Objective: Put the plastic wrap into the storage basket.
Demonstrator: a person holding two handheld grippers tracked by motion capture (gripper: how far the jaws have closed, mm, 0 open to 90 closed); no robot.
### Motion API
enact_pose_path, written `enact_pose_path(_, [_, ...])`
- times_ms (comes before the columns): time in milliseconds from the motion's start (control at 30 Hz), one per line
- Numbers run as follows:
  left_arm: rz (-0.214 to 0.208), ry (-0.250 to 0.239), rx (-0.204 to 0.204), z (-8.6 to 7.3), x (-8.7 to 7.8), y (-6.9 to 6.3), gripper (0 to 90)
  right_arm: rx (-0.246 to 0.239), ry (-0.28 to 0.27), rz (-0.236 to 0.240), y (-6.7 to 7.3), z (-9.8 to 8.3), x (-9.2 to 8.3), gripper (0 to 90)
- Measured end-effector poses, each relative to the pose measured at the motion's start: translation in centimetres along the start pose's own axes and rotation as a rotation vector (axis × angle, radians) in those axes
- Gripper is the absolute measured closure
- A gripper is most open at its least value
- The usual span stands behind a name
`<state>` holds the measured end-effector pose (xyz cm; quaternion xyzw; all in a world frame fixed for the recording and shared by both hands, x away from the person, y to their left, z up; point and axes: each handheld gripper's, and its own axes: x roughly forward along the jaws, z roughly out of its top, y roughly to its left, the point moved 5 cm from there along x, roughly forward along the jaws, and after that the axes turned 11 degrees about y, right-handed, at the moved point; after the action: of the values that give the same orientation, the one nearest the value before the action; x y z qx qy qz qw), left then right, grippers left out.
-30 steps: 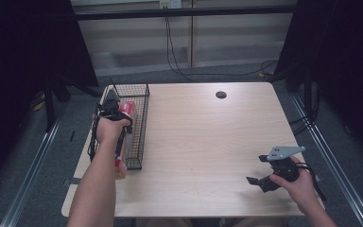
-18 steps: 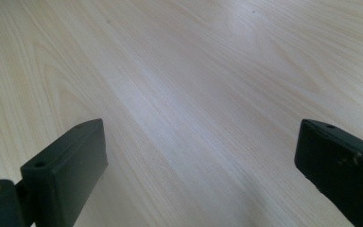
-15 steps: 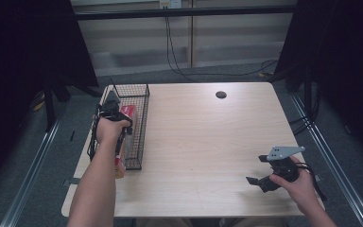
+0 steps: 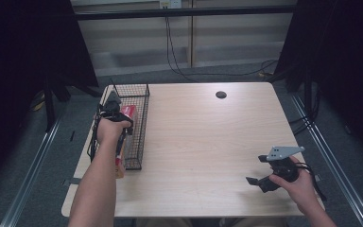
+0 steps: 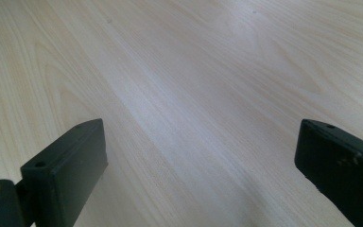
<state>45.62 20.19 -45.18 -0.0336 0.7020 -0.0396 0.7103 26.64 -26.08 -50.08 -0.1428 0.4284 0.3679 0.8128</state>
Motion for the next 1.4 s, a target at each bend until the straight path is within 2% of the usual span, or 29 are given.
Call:
enact_pose_path(267, [-0.013,-0.009,0.004,-0.2,-0.3,-0.1,37.0,-0.001,-0.001,-0.003,0.0,0.1,0.0,2.8])
enact_pose_path(367, [-0.021,-0.028,0.009,-0.2,-0.7,-0.1,32.8,-0.003,-0.002,-0.003,0.1,0.1,0.0,2.8])
enact_pose_path(567, [-0.053,-0.045,0.053,-0.2,-1.8,-0.5,25.2,-0.002,-0.005,-0.004,0.0,0.2,-0.1,2.8])
enact_pose_path(733, [-0.044,-0.065,0.071,-0.4,-2.4,-0.6,23.2,-0.004,-0.009,-0.004,0.1,0.2,-0.1,2.8])
enact_pose_path(833, [-0.051,-0.063,0.102,-0.5,-3.1,-0.9,20.6,0.002,-0.011,-0.001,0.1,0.3,-0.1,2.8])
enact_pose_path(900, [-0.057,-0.083,0.124,-0.4,-3.6,-1.0,19.6,-0.002,-0.010,-0.001,0.1,0.5,0.0,2.8])
enact_pose_path(1100, [-0.096,-0.115,0.155,-0.5,-5.1,-1.9,17.1,-0.003,-0.011,0.000,0.1,0.4,0.0,2.8])
enact_pose_path(1400, [-0.131,-0.141,0.243,-0.9,-6.0,-4.3,15.6,0.002,-0.014,0.007,0.2,0.5,0.0,2.8])
